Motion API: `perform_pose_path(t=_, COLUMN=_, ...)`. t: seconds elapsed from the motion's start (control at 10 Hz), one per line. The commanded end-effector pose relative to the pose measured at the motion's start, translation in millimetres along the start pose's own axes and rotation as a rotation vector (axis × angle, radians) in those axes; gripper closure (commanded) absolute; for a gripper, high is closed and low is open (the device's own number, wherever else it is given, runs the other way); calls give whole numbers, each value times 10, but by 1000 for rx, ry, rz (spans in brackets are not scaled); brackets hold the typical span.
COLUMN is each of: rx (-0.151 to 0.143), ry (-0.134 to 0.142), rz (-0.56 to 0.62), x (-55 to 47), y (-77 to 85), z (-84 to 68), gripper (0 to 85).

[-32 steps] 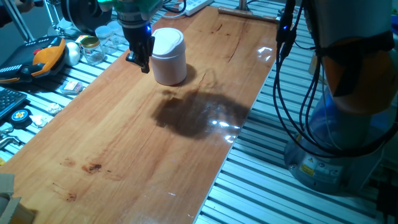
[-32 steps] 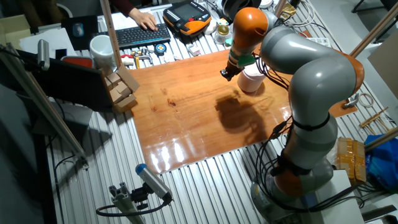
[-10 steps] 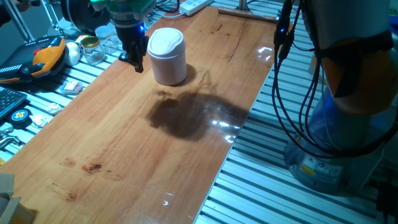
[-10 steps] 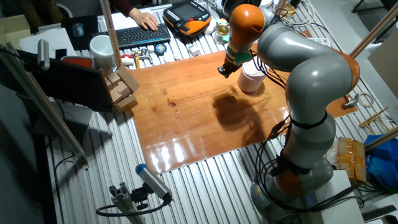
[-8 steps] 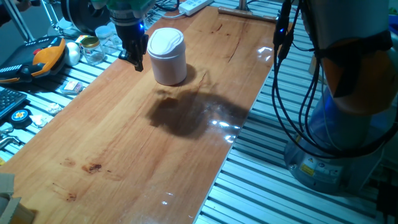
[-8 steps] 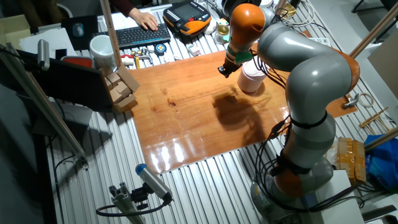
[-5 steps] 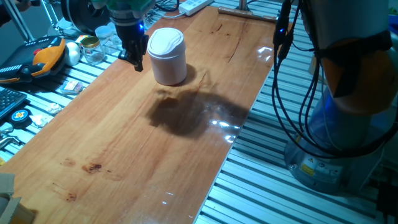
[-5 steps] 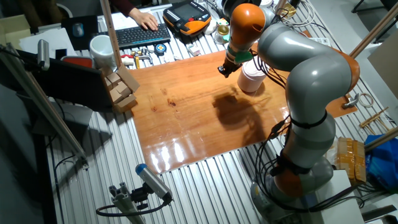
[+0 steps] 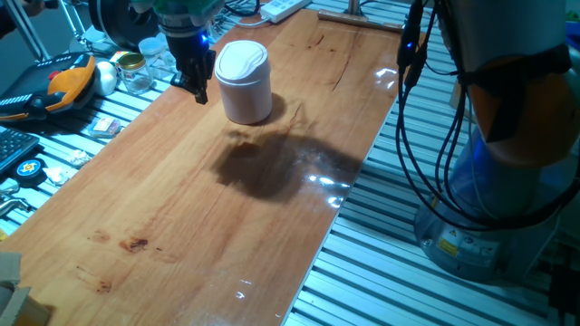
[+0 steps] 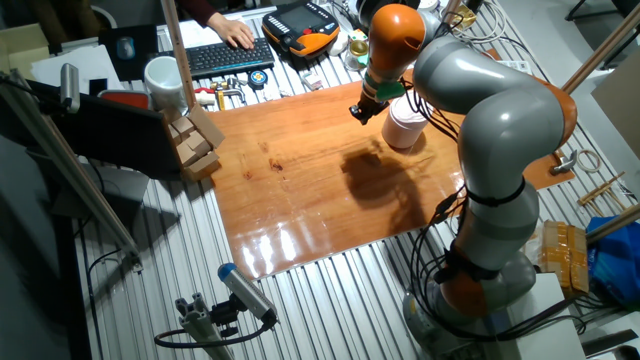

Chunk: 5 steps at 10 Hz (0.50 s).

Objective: Put the garbage in the trash can

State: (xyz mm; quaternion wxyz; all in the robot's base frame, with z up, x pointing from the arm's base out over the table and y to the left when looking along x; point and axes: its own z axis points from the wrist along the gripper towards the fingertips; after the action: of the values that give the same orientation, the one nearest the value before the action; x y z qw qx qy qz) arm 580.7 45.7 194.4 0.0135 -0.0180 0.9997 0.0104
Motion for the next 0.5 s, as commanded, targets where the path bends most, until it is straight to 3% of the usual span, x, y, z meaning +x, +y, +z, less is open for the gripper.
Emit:
perform_pose_path(t=0.0, rx=0, ry=0, rz=0, x=-1, y=5, z=-3, gripper=850)
perform_pose_path(t=0.4, rx=6, ry=-4, rz=-4, x=-8, y=-6, z=-8, gripper=850)
